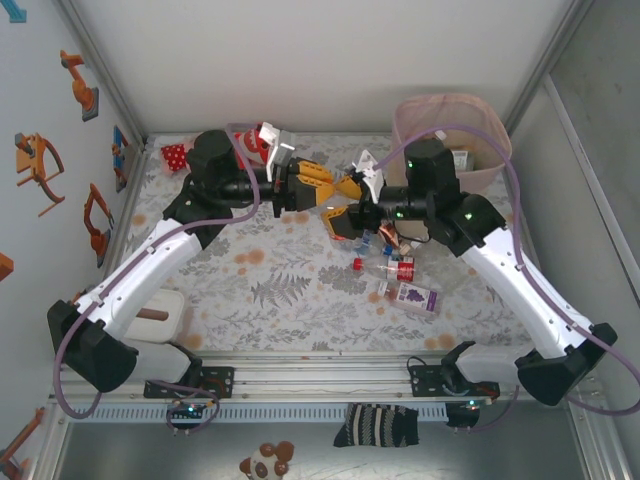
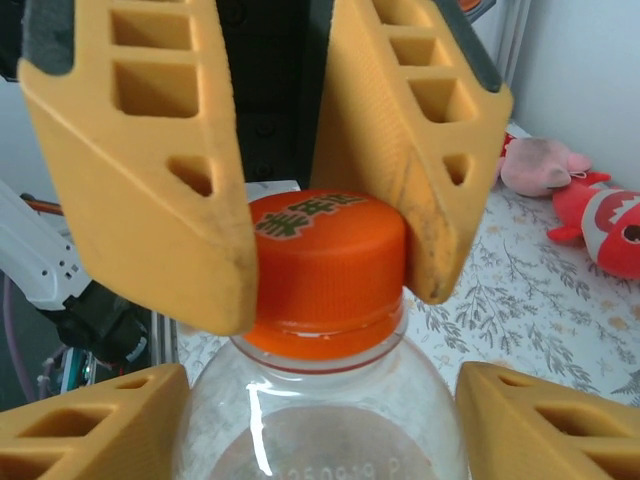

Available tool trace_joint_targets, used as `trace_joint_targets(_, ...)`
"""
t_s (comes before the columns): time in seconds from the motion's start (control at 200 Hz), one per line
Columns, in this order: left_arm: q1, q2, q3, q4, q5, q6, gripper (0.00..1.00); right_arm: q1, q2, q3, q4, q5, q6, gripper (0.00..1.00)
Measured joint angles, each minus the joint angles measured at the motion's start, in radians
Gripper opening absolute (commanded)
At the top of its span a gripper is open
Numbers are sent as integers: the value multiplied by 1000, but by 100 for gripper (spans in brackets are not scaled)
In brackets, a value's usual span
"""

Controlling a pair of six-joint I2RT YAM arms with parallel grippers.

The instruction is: Put the plastic bottles in the bin

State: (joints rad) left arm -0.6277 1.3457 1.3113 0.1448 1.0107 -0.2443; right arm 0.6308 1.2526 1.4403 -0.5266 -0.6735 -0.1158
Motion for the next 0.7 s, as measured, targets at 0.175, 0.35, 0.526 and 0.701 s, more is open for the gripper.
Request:
trace_joint_targets(0.175,0,-2,0,0,-8,2,33,1,0,7,-6,7,-2,58)
trace_joint_targets(0.35,-2,-19,-1,3,-46,5,55,1,0,11,-8,47,-1,56)
trace_joint_targets(0.526,0,-74,-21,16,-117,15,65,-11,0,16,-10,113,7,55)
trace_joint_targets(0.701,19,-138,-69,19,-204,22,65,-112,0,62,-16,177,58,54)
